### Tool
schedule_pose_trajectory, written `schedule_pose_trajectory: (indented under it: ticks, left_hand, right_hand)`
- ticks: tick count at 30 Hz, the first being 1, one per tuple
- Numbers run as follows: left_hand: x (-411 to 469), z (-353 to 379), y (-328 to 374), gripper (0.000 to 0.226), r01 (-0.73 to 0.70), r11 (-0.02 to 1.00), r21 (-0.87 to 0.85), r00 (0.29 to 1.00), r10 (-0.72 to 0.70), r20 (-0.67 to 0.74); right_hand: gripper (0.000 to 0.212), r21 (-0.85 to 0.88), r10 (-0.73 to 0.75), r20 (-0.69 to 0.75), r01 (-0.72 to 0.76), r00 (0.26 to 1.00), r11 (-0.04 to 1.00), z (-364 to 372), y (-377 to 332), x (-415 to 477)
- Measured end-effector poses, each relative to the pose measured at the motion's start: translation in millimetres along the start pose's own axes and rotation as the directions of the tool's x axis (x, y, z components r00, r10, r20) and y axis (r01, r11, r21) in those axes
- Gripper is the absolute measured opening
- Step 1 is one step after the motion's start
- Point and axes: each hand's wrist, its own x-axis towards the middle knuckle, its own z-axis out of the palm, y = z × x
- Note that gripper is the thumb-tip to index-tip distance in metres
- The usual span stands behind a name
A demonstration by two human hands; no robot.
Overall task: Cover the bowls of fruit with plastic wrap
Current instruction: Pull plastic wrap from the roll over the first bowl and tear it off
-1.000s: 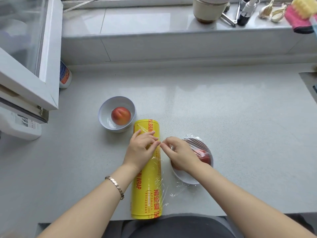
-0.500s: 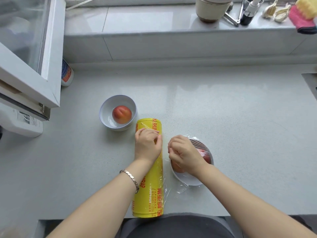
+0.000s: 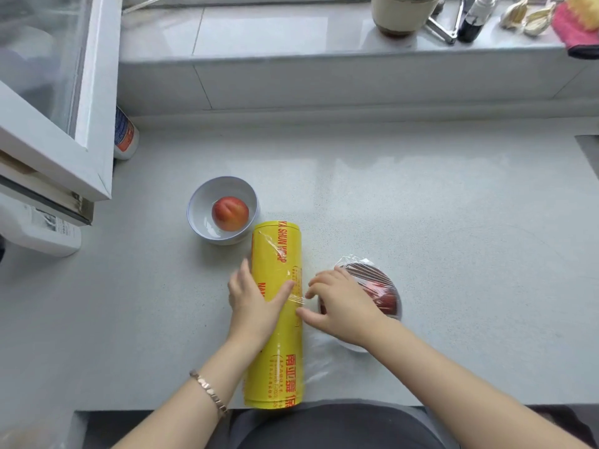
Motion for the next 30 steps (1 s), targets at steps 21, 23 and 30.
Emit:
schedule_pose_trajectory:
  ticks: [21, 23, 30]
  left_hand:
    - [9, 8, 3, 0.081, 0.131, 0.988, -0.080, 0.991, -0.131, 0.004]
    - [16, 9, 10, 0.079, 0.126, 0.989, -0.080, 0.992, -0.126, 0.006]
    - [25, 11, 19, 0.082, 0.112, 0.993, 0.027, 0.994, -0.112, 0.007]
  right_hand:
    - [0.020, 0.253, 0.152, -0.191, -0.101, 0.970, 0.962, 14, 2, 13]
    - [0.006, 0.266, 0.222, -0.170, -0.172, 0.960, 0.949, 8, 9, 15]
    - [0.028, 0.141, 0.143, -0.091, -0.130, 0.986, 0.981, -1, -4, 6]
